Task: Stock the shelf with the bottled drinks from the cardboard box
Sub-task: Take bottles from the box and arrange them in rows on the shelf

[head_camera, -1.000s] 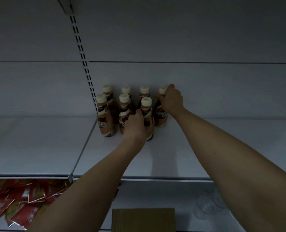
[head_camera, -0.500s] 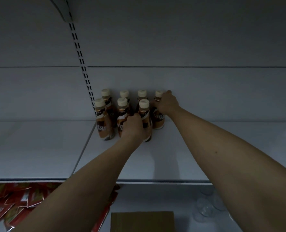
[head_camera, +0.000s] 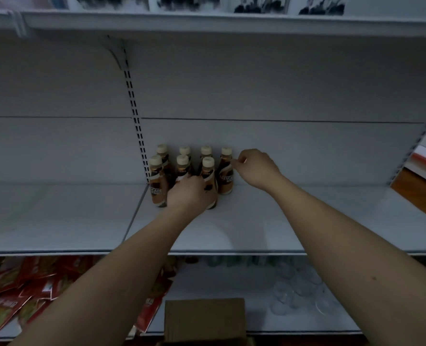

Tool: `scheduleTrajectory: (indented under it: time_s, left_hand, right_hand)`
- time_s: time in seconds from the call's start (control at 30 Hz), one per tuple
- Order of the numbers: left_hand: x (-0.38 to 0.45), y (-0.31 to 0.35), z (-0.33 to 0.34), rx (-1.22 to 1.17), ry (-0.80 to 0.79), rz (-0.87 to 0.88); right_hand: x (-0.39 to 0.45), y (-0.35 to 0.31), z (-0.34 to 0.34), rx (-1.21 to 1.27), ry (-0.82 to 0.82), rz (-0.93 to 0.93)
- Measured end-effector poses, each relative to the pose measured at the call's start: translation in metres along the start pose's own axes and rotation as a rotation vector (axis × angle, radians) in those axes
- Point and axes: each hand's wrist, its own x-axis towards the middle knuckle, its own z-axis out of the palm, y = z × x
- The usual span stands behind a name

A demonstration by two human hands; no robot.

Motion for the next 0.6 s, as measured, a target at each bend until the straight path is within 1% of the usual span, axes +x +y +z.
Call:
scheduleTrajectory:
  time_s: [0.2, 0.3, 0.37, 0.47, 0.6]
  left_hand:
    - [-0.041, -0.008, -0.009, -0.109, -0.028, 0.064]
    - [-0.059, -0.013, -0.010, -0.107, -0.033, 0.089]
    - [-0.072, -0.018, -0.009, -0.139, -0.007, 0.094]
    - [-0.097, -0.029, 0.002, -0.180, 0.034, 0.094]
    - [-0.133, -0.050, 0.036, -0.268, -0.006, 0.104]
  right_hand:
    - [-0.065, -0.021, -0.004, -0.015, 0.009, -0.072]
    - [-0.090, -0.021, 0.007, 0.040, -0.017, -0.084]
    - [-0.107, -0.018, 0.017, 0.093, -0.036, -0.086]
    - [-0.134, -0.010, 0.035, 0.139, -0.079, -0.050]
    - [-0.163, 0.010, 0.066, 0.141, -0.138, 0.010]
